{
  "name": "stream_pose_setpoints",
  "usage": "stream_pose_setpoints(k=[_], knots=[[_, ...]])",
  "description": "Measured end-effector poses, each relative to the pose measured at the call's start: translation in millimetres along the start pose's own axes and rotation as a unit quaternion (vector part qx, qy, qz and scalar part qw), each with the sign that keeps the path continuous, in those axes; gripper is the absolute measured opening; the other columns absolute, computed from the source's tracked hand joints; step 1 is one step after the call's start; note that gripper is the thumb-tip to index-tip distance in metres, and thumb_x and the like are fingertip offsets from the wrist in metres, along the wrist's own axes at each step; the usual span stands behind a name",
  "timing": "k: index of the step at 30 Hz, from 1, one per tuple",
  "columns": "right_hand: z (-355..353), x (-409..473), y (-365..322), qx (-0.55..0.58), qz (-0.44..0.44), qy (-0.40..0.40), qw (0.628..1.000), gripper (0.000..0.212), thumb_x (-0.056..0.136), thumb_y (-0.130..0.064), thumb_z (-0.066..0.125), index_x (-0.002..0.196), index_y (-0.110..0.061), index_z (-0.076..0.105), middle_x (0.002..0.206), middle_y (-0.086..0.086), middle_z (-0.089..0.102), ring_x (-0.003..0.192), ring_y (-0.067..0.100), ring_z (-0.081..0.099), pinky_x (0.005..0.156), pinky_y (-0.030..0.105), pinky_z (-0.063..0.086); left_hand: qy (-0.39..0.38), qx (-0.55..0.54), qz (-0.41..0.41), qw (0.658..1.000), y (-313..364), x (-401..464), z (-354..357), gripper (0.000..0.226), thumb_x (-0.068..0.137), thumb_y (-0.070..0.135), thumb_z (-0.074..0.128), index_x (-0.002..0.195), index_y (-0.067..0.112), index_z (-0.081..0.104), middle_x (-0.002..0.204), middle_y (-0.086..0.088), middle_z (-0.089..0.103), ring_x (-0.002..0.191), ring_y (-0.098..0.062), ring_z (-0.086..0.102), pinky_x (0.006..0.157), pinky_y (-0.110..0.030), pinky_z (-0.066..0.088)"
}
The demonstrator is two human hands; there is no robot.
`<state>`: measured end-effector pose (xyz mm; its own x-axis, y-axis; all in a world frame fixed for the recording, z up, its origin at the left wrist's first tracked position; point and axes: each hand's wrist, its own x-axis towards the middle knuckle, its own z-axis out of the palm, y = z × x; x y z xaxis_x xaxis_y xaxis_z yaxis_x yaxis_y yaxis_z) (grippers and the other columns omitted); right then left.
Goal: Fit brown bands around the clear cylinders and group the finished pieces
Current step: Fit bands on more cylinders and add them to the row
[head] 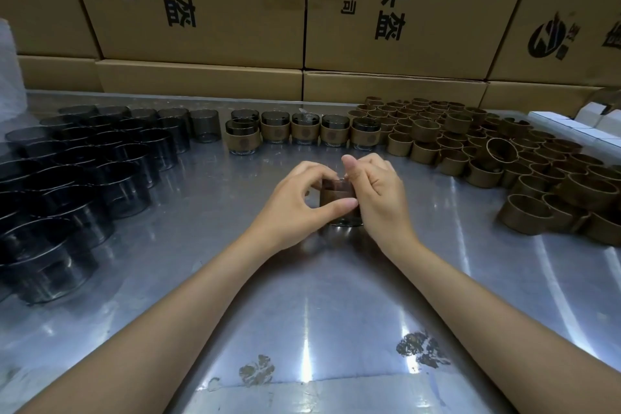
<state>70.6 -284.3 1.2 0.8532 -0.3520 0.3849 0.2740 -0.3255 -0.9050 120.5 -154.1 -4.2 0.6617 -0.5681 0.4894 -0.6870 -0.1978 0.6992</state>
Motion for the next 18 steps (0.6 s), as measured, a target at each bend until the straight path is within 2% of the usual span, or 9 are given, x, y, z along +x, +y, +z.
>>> stream_pose_setpoints(k=[4,8,11,14,18], knots=[[0,2,3,-0.070,-0.021,0.010,0.997,0.035,0.101,-0.039,0.041,0.108,-0.010,0.061,0.102,-0.006,0.053,0.110,0.010,0.049,0.091,0.022,0.038,0.052,0.060,0.009,0.997,-10,3,-3,0.022,0.077,0.026,0.078,0.087,0.013,0.064,0.107,0.000,0.057,0.099,-0.008,0.053,0.080,-0.003,0.035],[0,1,9,-0.115,-0.043,0.023,0.992,0.023,0.101,-0.034,0.041,0.102,-0.019,0.058,0.099,-0.010,0.051,0.108,0.009,0.048,0.088,0.019,0.034,0.099,0.113,0.001,0.989,-23,14,-7,0.023,0.074,0.021,0.081,0.088,0.011,0.065,0.107,0.000,0.055,0.100,-0.010,0.052,0.084,-0.018,0.039],[3,2,12,-0.122,-0.046,0.021,0.991,0.016,0.100,-0.033,0.042,0.099,-0.025,0.056,0.097,-0.013,0.052,0.107,0.010,0.049,0.088,0.022,0.036,0.131,0.154,-0.020,0.979,-38,28,-12,0.025,0.076,0.026,0.079,0.092,0.014,0.062,0.107,0.002,0.055,0.097,-0.007,0.051,0.077,-0.021,0.036],[2,2,15,-0.112,-0.027,0.006,0.993,0.011,0.100,-0.035,0.043,0.094,-0.034,0.052,0.098,-0.014,0.057,0.106,0.010,0.052,0.087,0.025,0.039,0.145,0.205,-0.037,0.967,-53,45,-17,0.027,0.080,0.030,0.075,0.096,0.014,0.061,0.110,0.001,0.057,0.099,-0.012,0.053,0.073,-0.022,0.033],[3,5,16,-0.102,-0.015,-0.005,0.995,0.011,0.100,-0.034,0.044,0.093,-0.033,0.053,0.098,-0.010,0.060,0.106,0.012,0.053,0.086,0.025,0.040,0.141,0.262,-0.059,0.953,-68,68,-21,0.030,0.086,0.033,0.069,0.107,0.015,0.060,0.113,-0.002,0.060,0.101,-0.018,0.057,0.072,-0.026,0.036]])
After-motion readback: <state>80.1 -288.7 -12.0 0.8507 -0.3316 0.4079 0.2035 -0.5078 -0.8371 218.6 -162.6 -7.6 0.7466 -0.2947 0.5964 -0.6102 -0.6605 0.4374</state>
